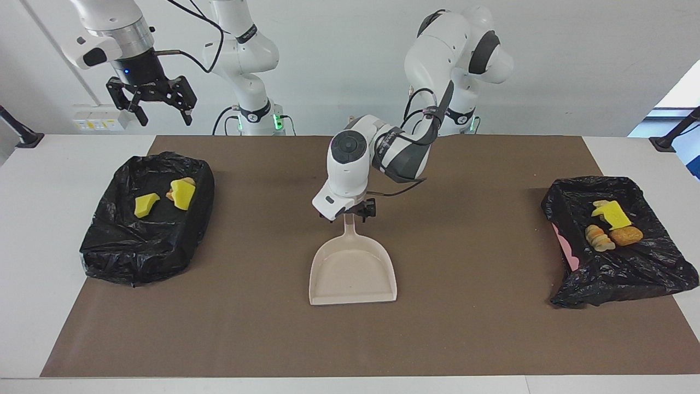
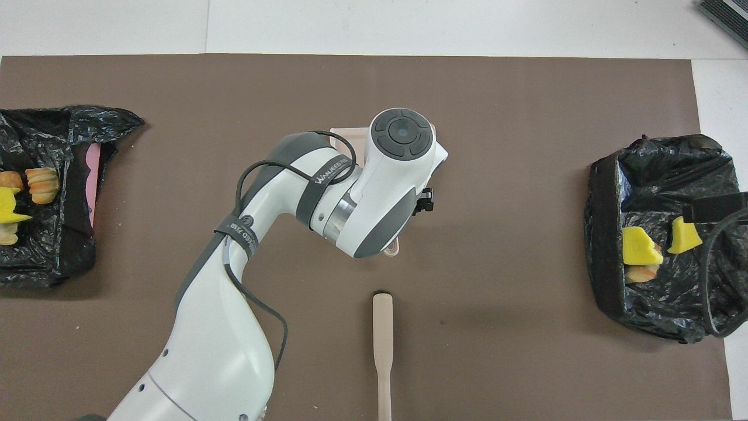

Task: Sweep and dump trash in bin
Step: 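Bring the empty dustpan with the left gripper back to the table center, then open the left gripper to release the dustpan and lift away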

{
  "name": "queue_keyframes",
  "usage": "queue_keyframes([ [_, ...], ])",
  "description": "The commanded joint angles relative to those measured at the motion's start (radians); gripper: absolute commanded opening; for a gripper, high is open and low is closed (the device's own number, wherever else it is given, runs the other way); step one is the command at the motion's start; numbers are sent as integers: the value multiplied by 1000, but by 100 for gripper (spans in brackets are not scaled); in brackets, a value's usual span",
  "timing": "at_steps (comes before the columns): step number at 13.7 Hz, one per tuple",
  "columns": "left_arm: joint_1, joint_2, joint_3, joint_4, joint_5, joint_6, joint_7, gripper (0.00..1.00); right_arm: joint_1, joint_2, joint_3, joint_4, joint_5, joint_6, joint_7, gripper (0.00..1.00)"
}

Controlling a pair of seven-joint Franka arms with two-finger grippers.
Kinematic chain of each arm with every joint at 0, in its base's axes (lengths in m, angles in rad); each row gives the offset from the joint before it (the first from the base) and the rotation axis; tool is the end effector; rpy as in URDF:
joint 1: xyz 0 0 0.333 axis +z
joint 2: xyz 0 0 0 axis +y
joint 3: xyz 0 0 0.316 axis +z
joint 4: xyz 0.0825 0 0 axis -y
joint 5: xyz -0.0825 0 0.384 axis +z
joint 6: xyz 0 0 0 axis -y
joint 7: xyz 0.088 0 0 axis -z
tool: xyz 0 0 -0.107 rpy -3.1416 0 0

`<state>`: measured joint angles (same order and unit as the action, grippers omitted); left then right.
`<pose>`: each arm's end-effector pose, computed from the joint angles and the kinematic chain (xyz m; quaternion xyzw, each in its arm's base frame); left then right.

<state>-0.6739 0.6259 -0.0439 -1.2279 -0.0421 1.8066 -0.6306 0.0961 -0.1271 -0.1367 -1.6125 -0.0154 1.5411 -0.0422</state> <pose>0.5501 -0.4746 0.4022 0.9986 -0.0343 -0.0390 0.0115 0.5109 -0.0277 0.6693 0.9996 0.0007 0.0273 0.0002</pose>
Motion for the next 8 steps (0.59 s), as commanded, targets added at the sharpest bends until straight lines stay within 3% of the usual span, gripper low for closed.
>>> queue_keyframes([
  [1, 34, -199, 27, -168, 19, -9, 75, 100, -15, -2, 8, -9, -6, 21, -15, 100],
  [6, 169, -412, 32, -278, 21, -30, 253, 100, -10, -5, 8, -10, 2, 16, -15, 100],
  [8, 232, -477, 32, -288, 21, -110, 334, 100, -10, -5, 6, -10, 3, 14, -15, 100],
])
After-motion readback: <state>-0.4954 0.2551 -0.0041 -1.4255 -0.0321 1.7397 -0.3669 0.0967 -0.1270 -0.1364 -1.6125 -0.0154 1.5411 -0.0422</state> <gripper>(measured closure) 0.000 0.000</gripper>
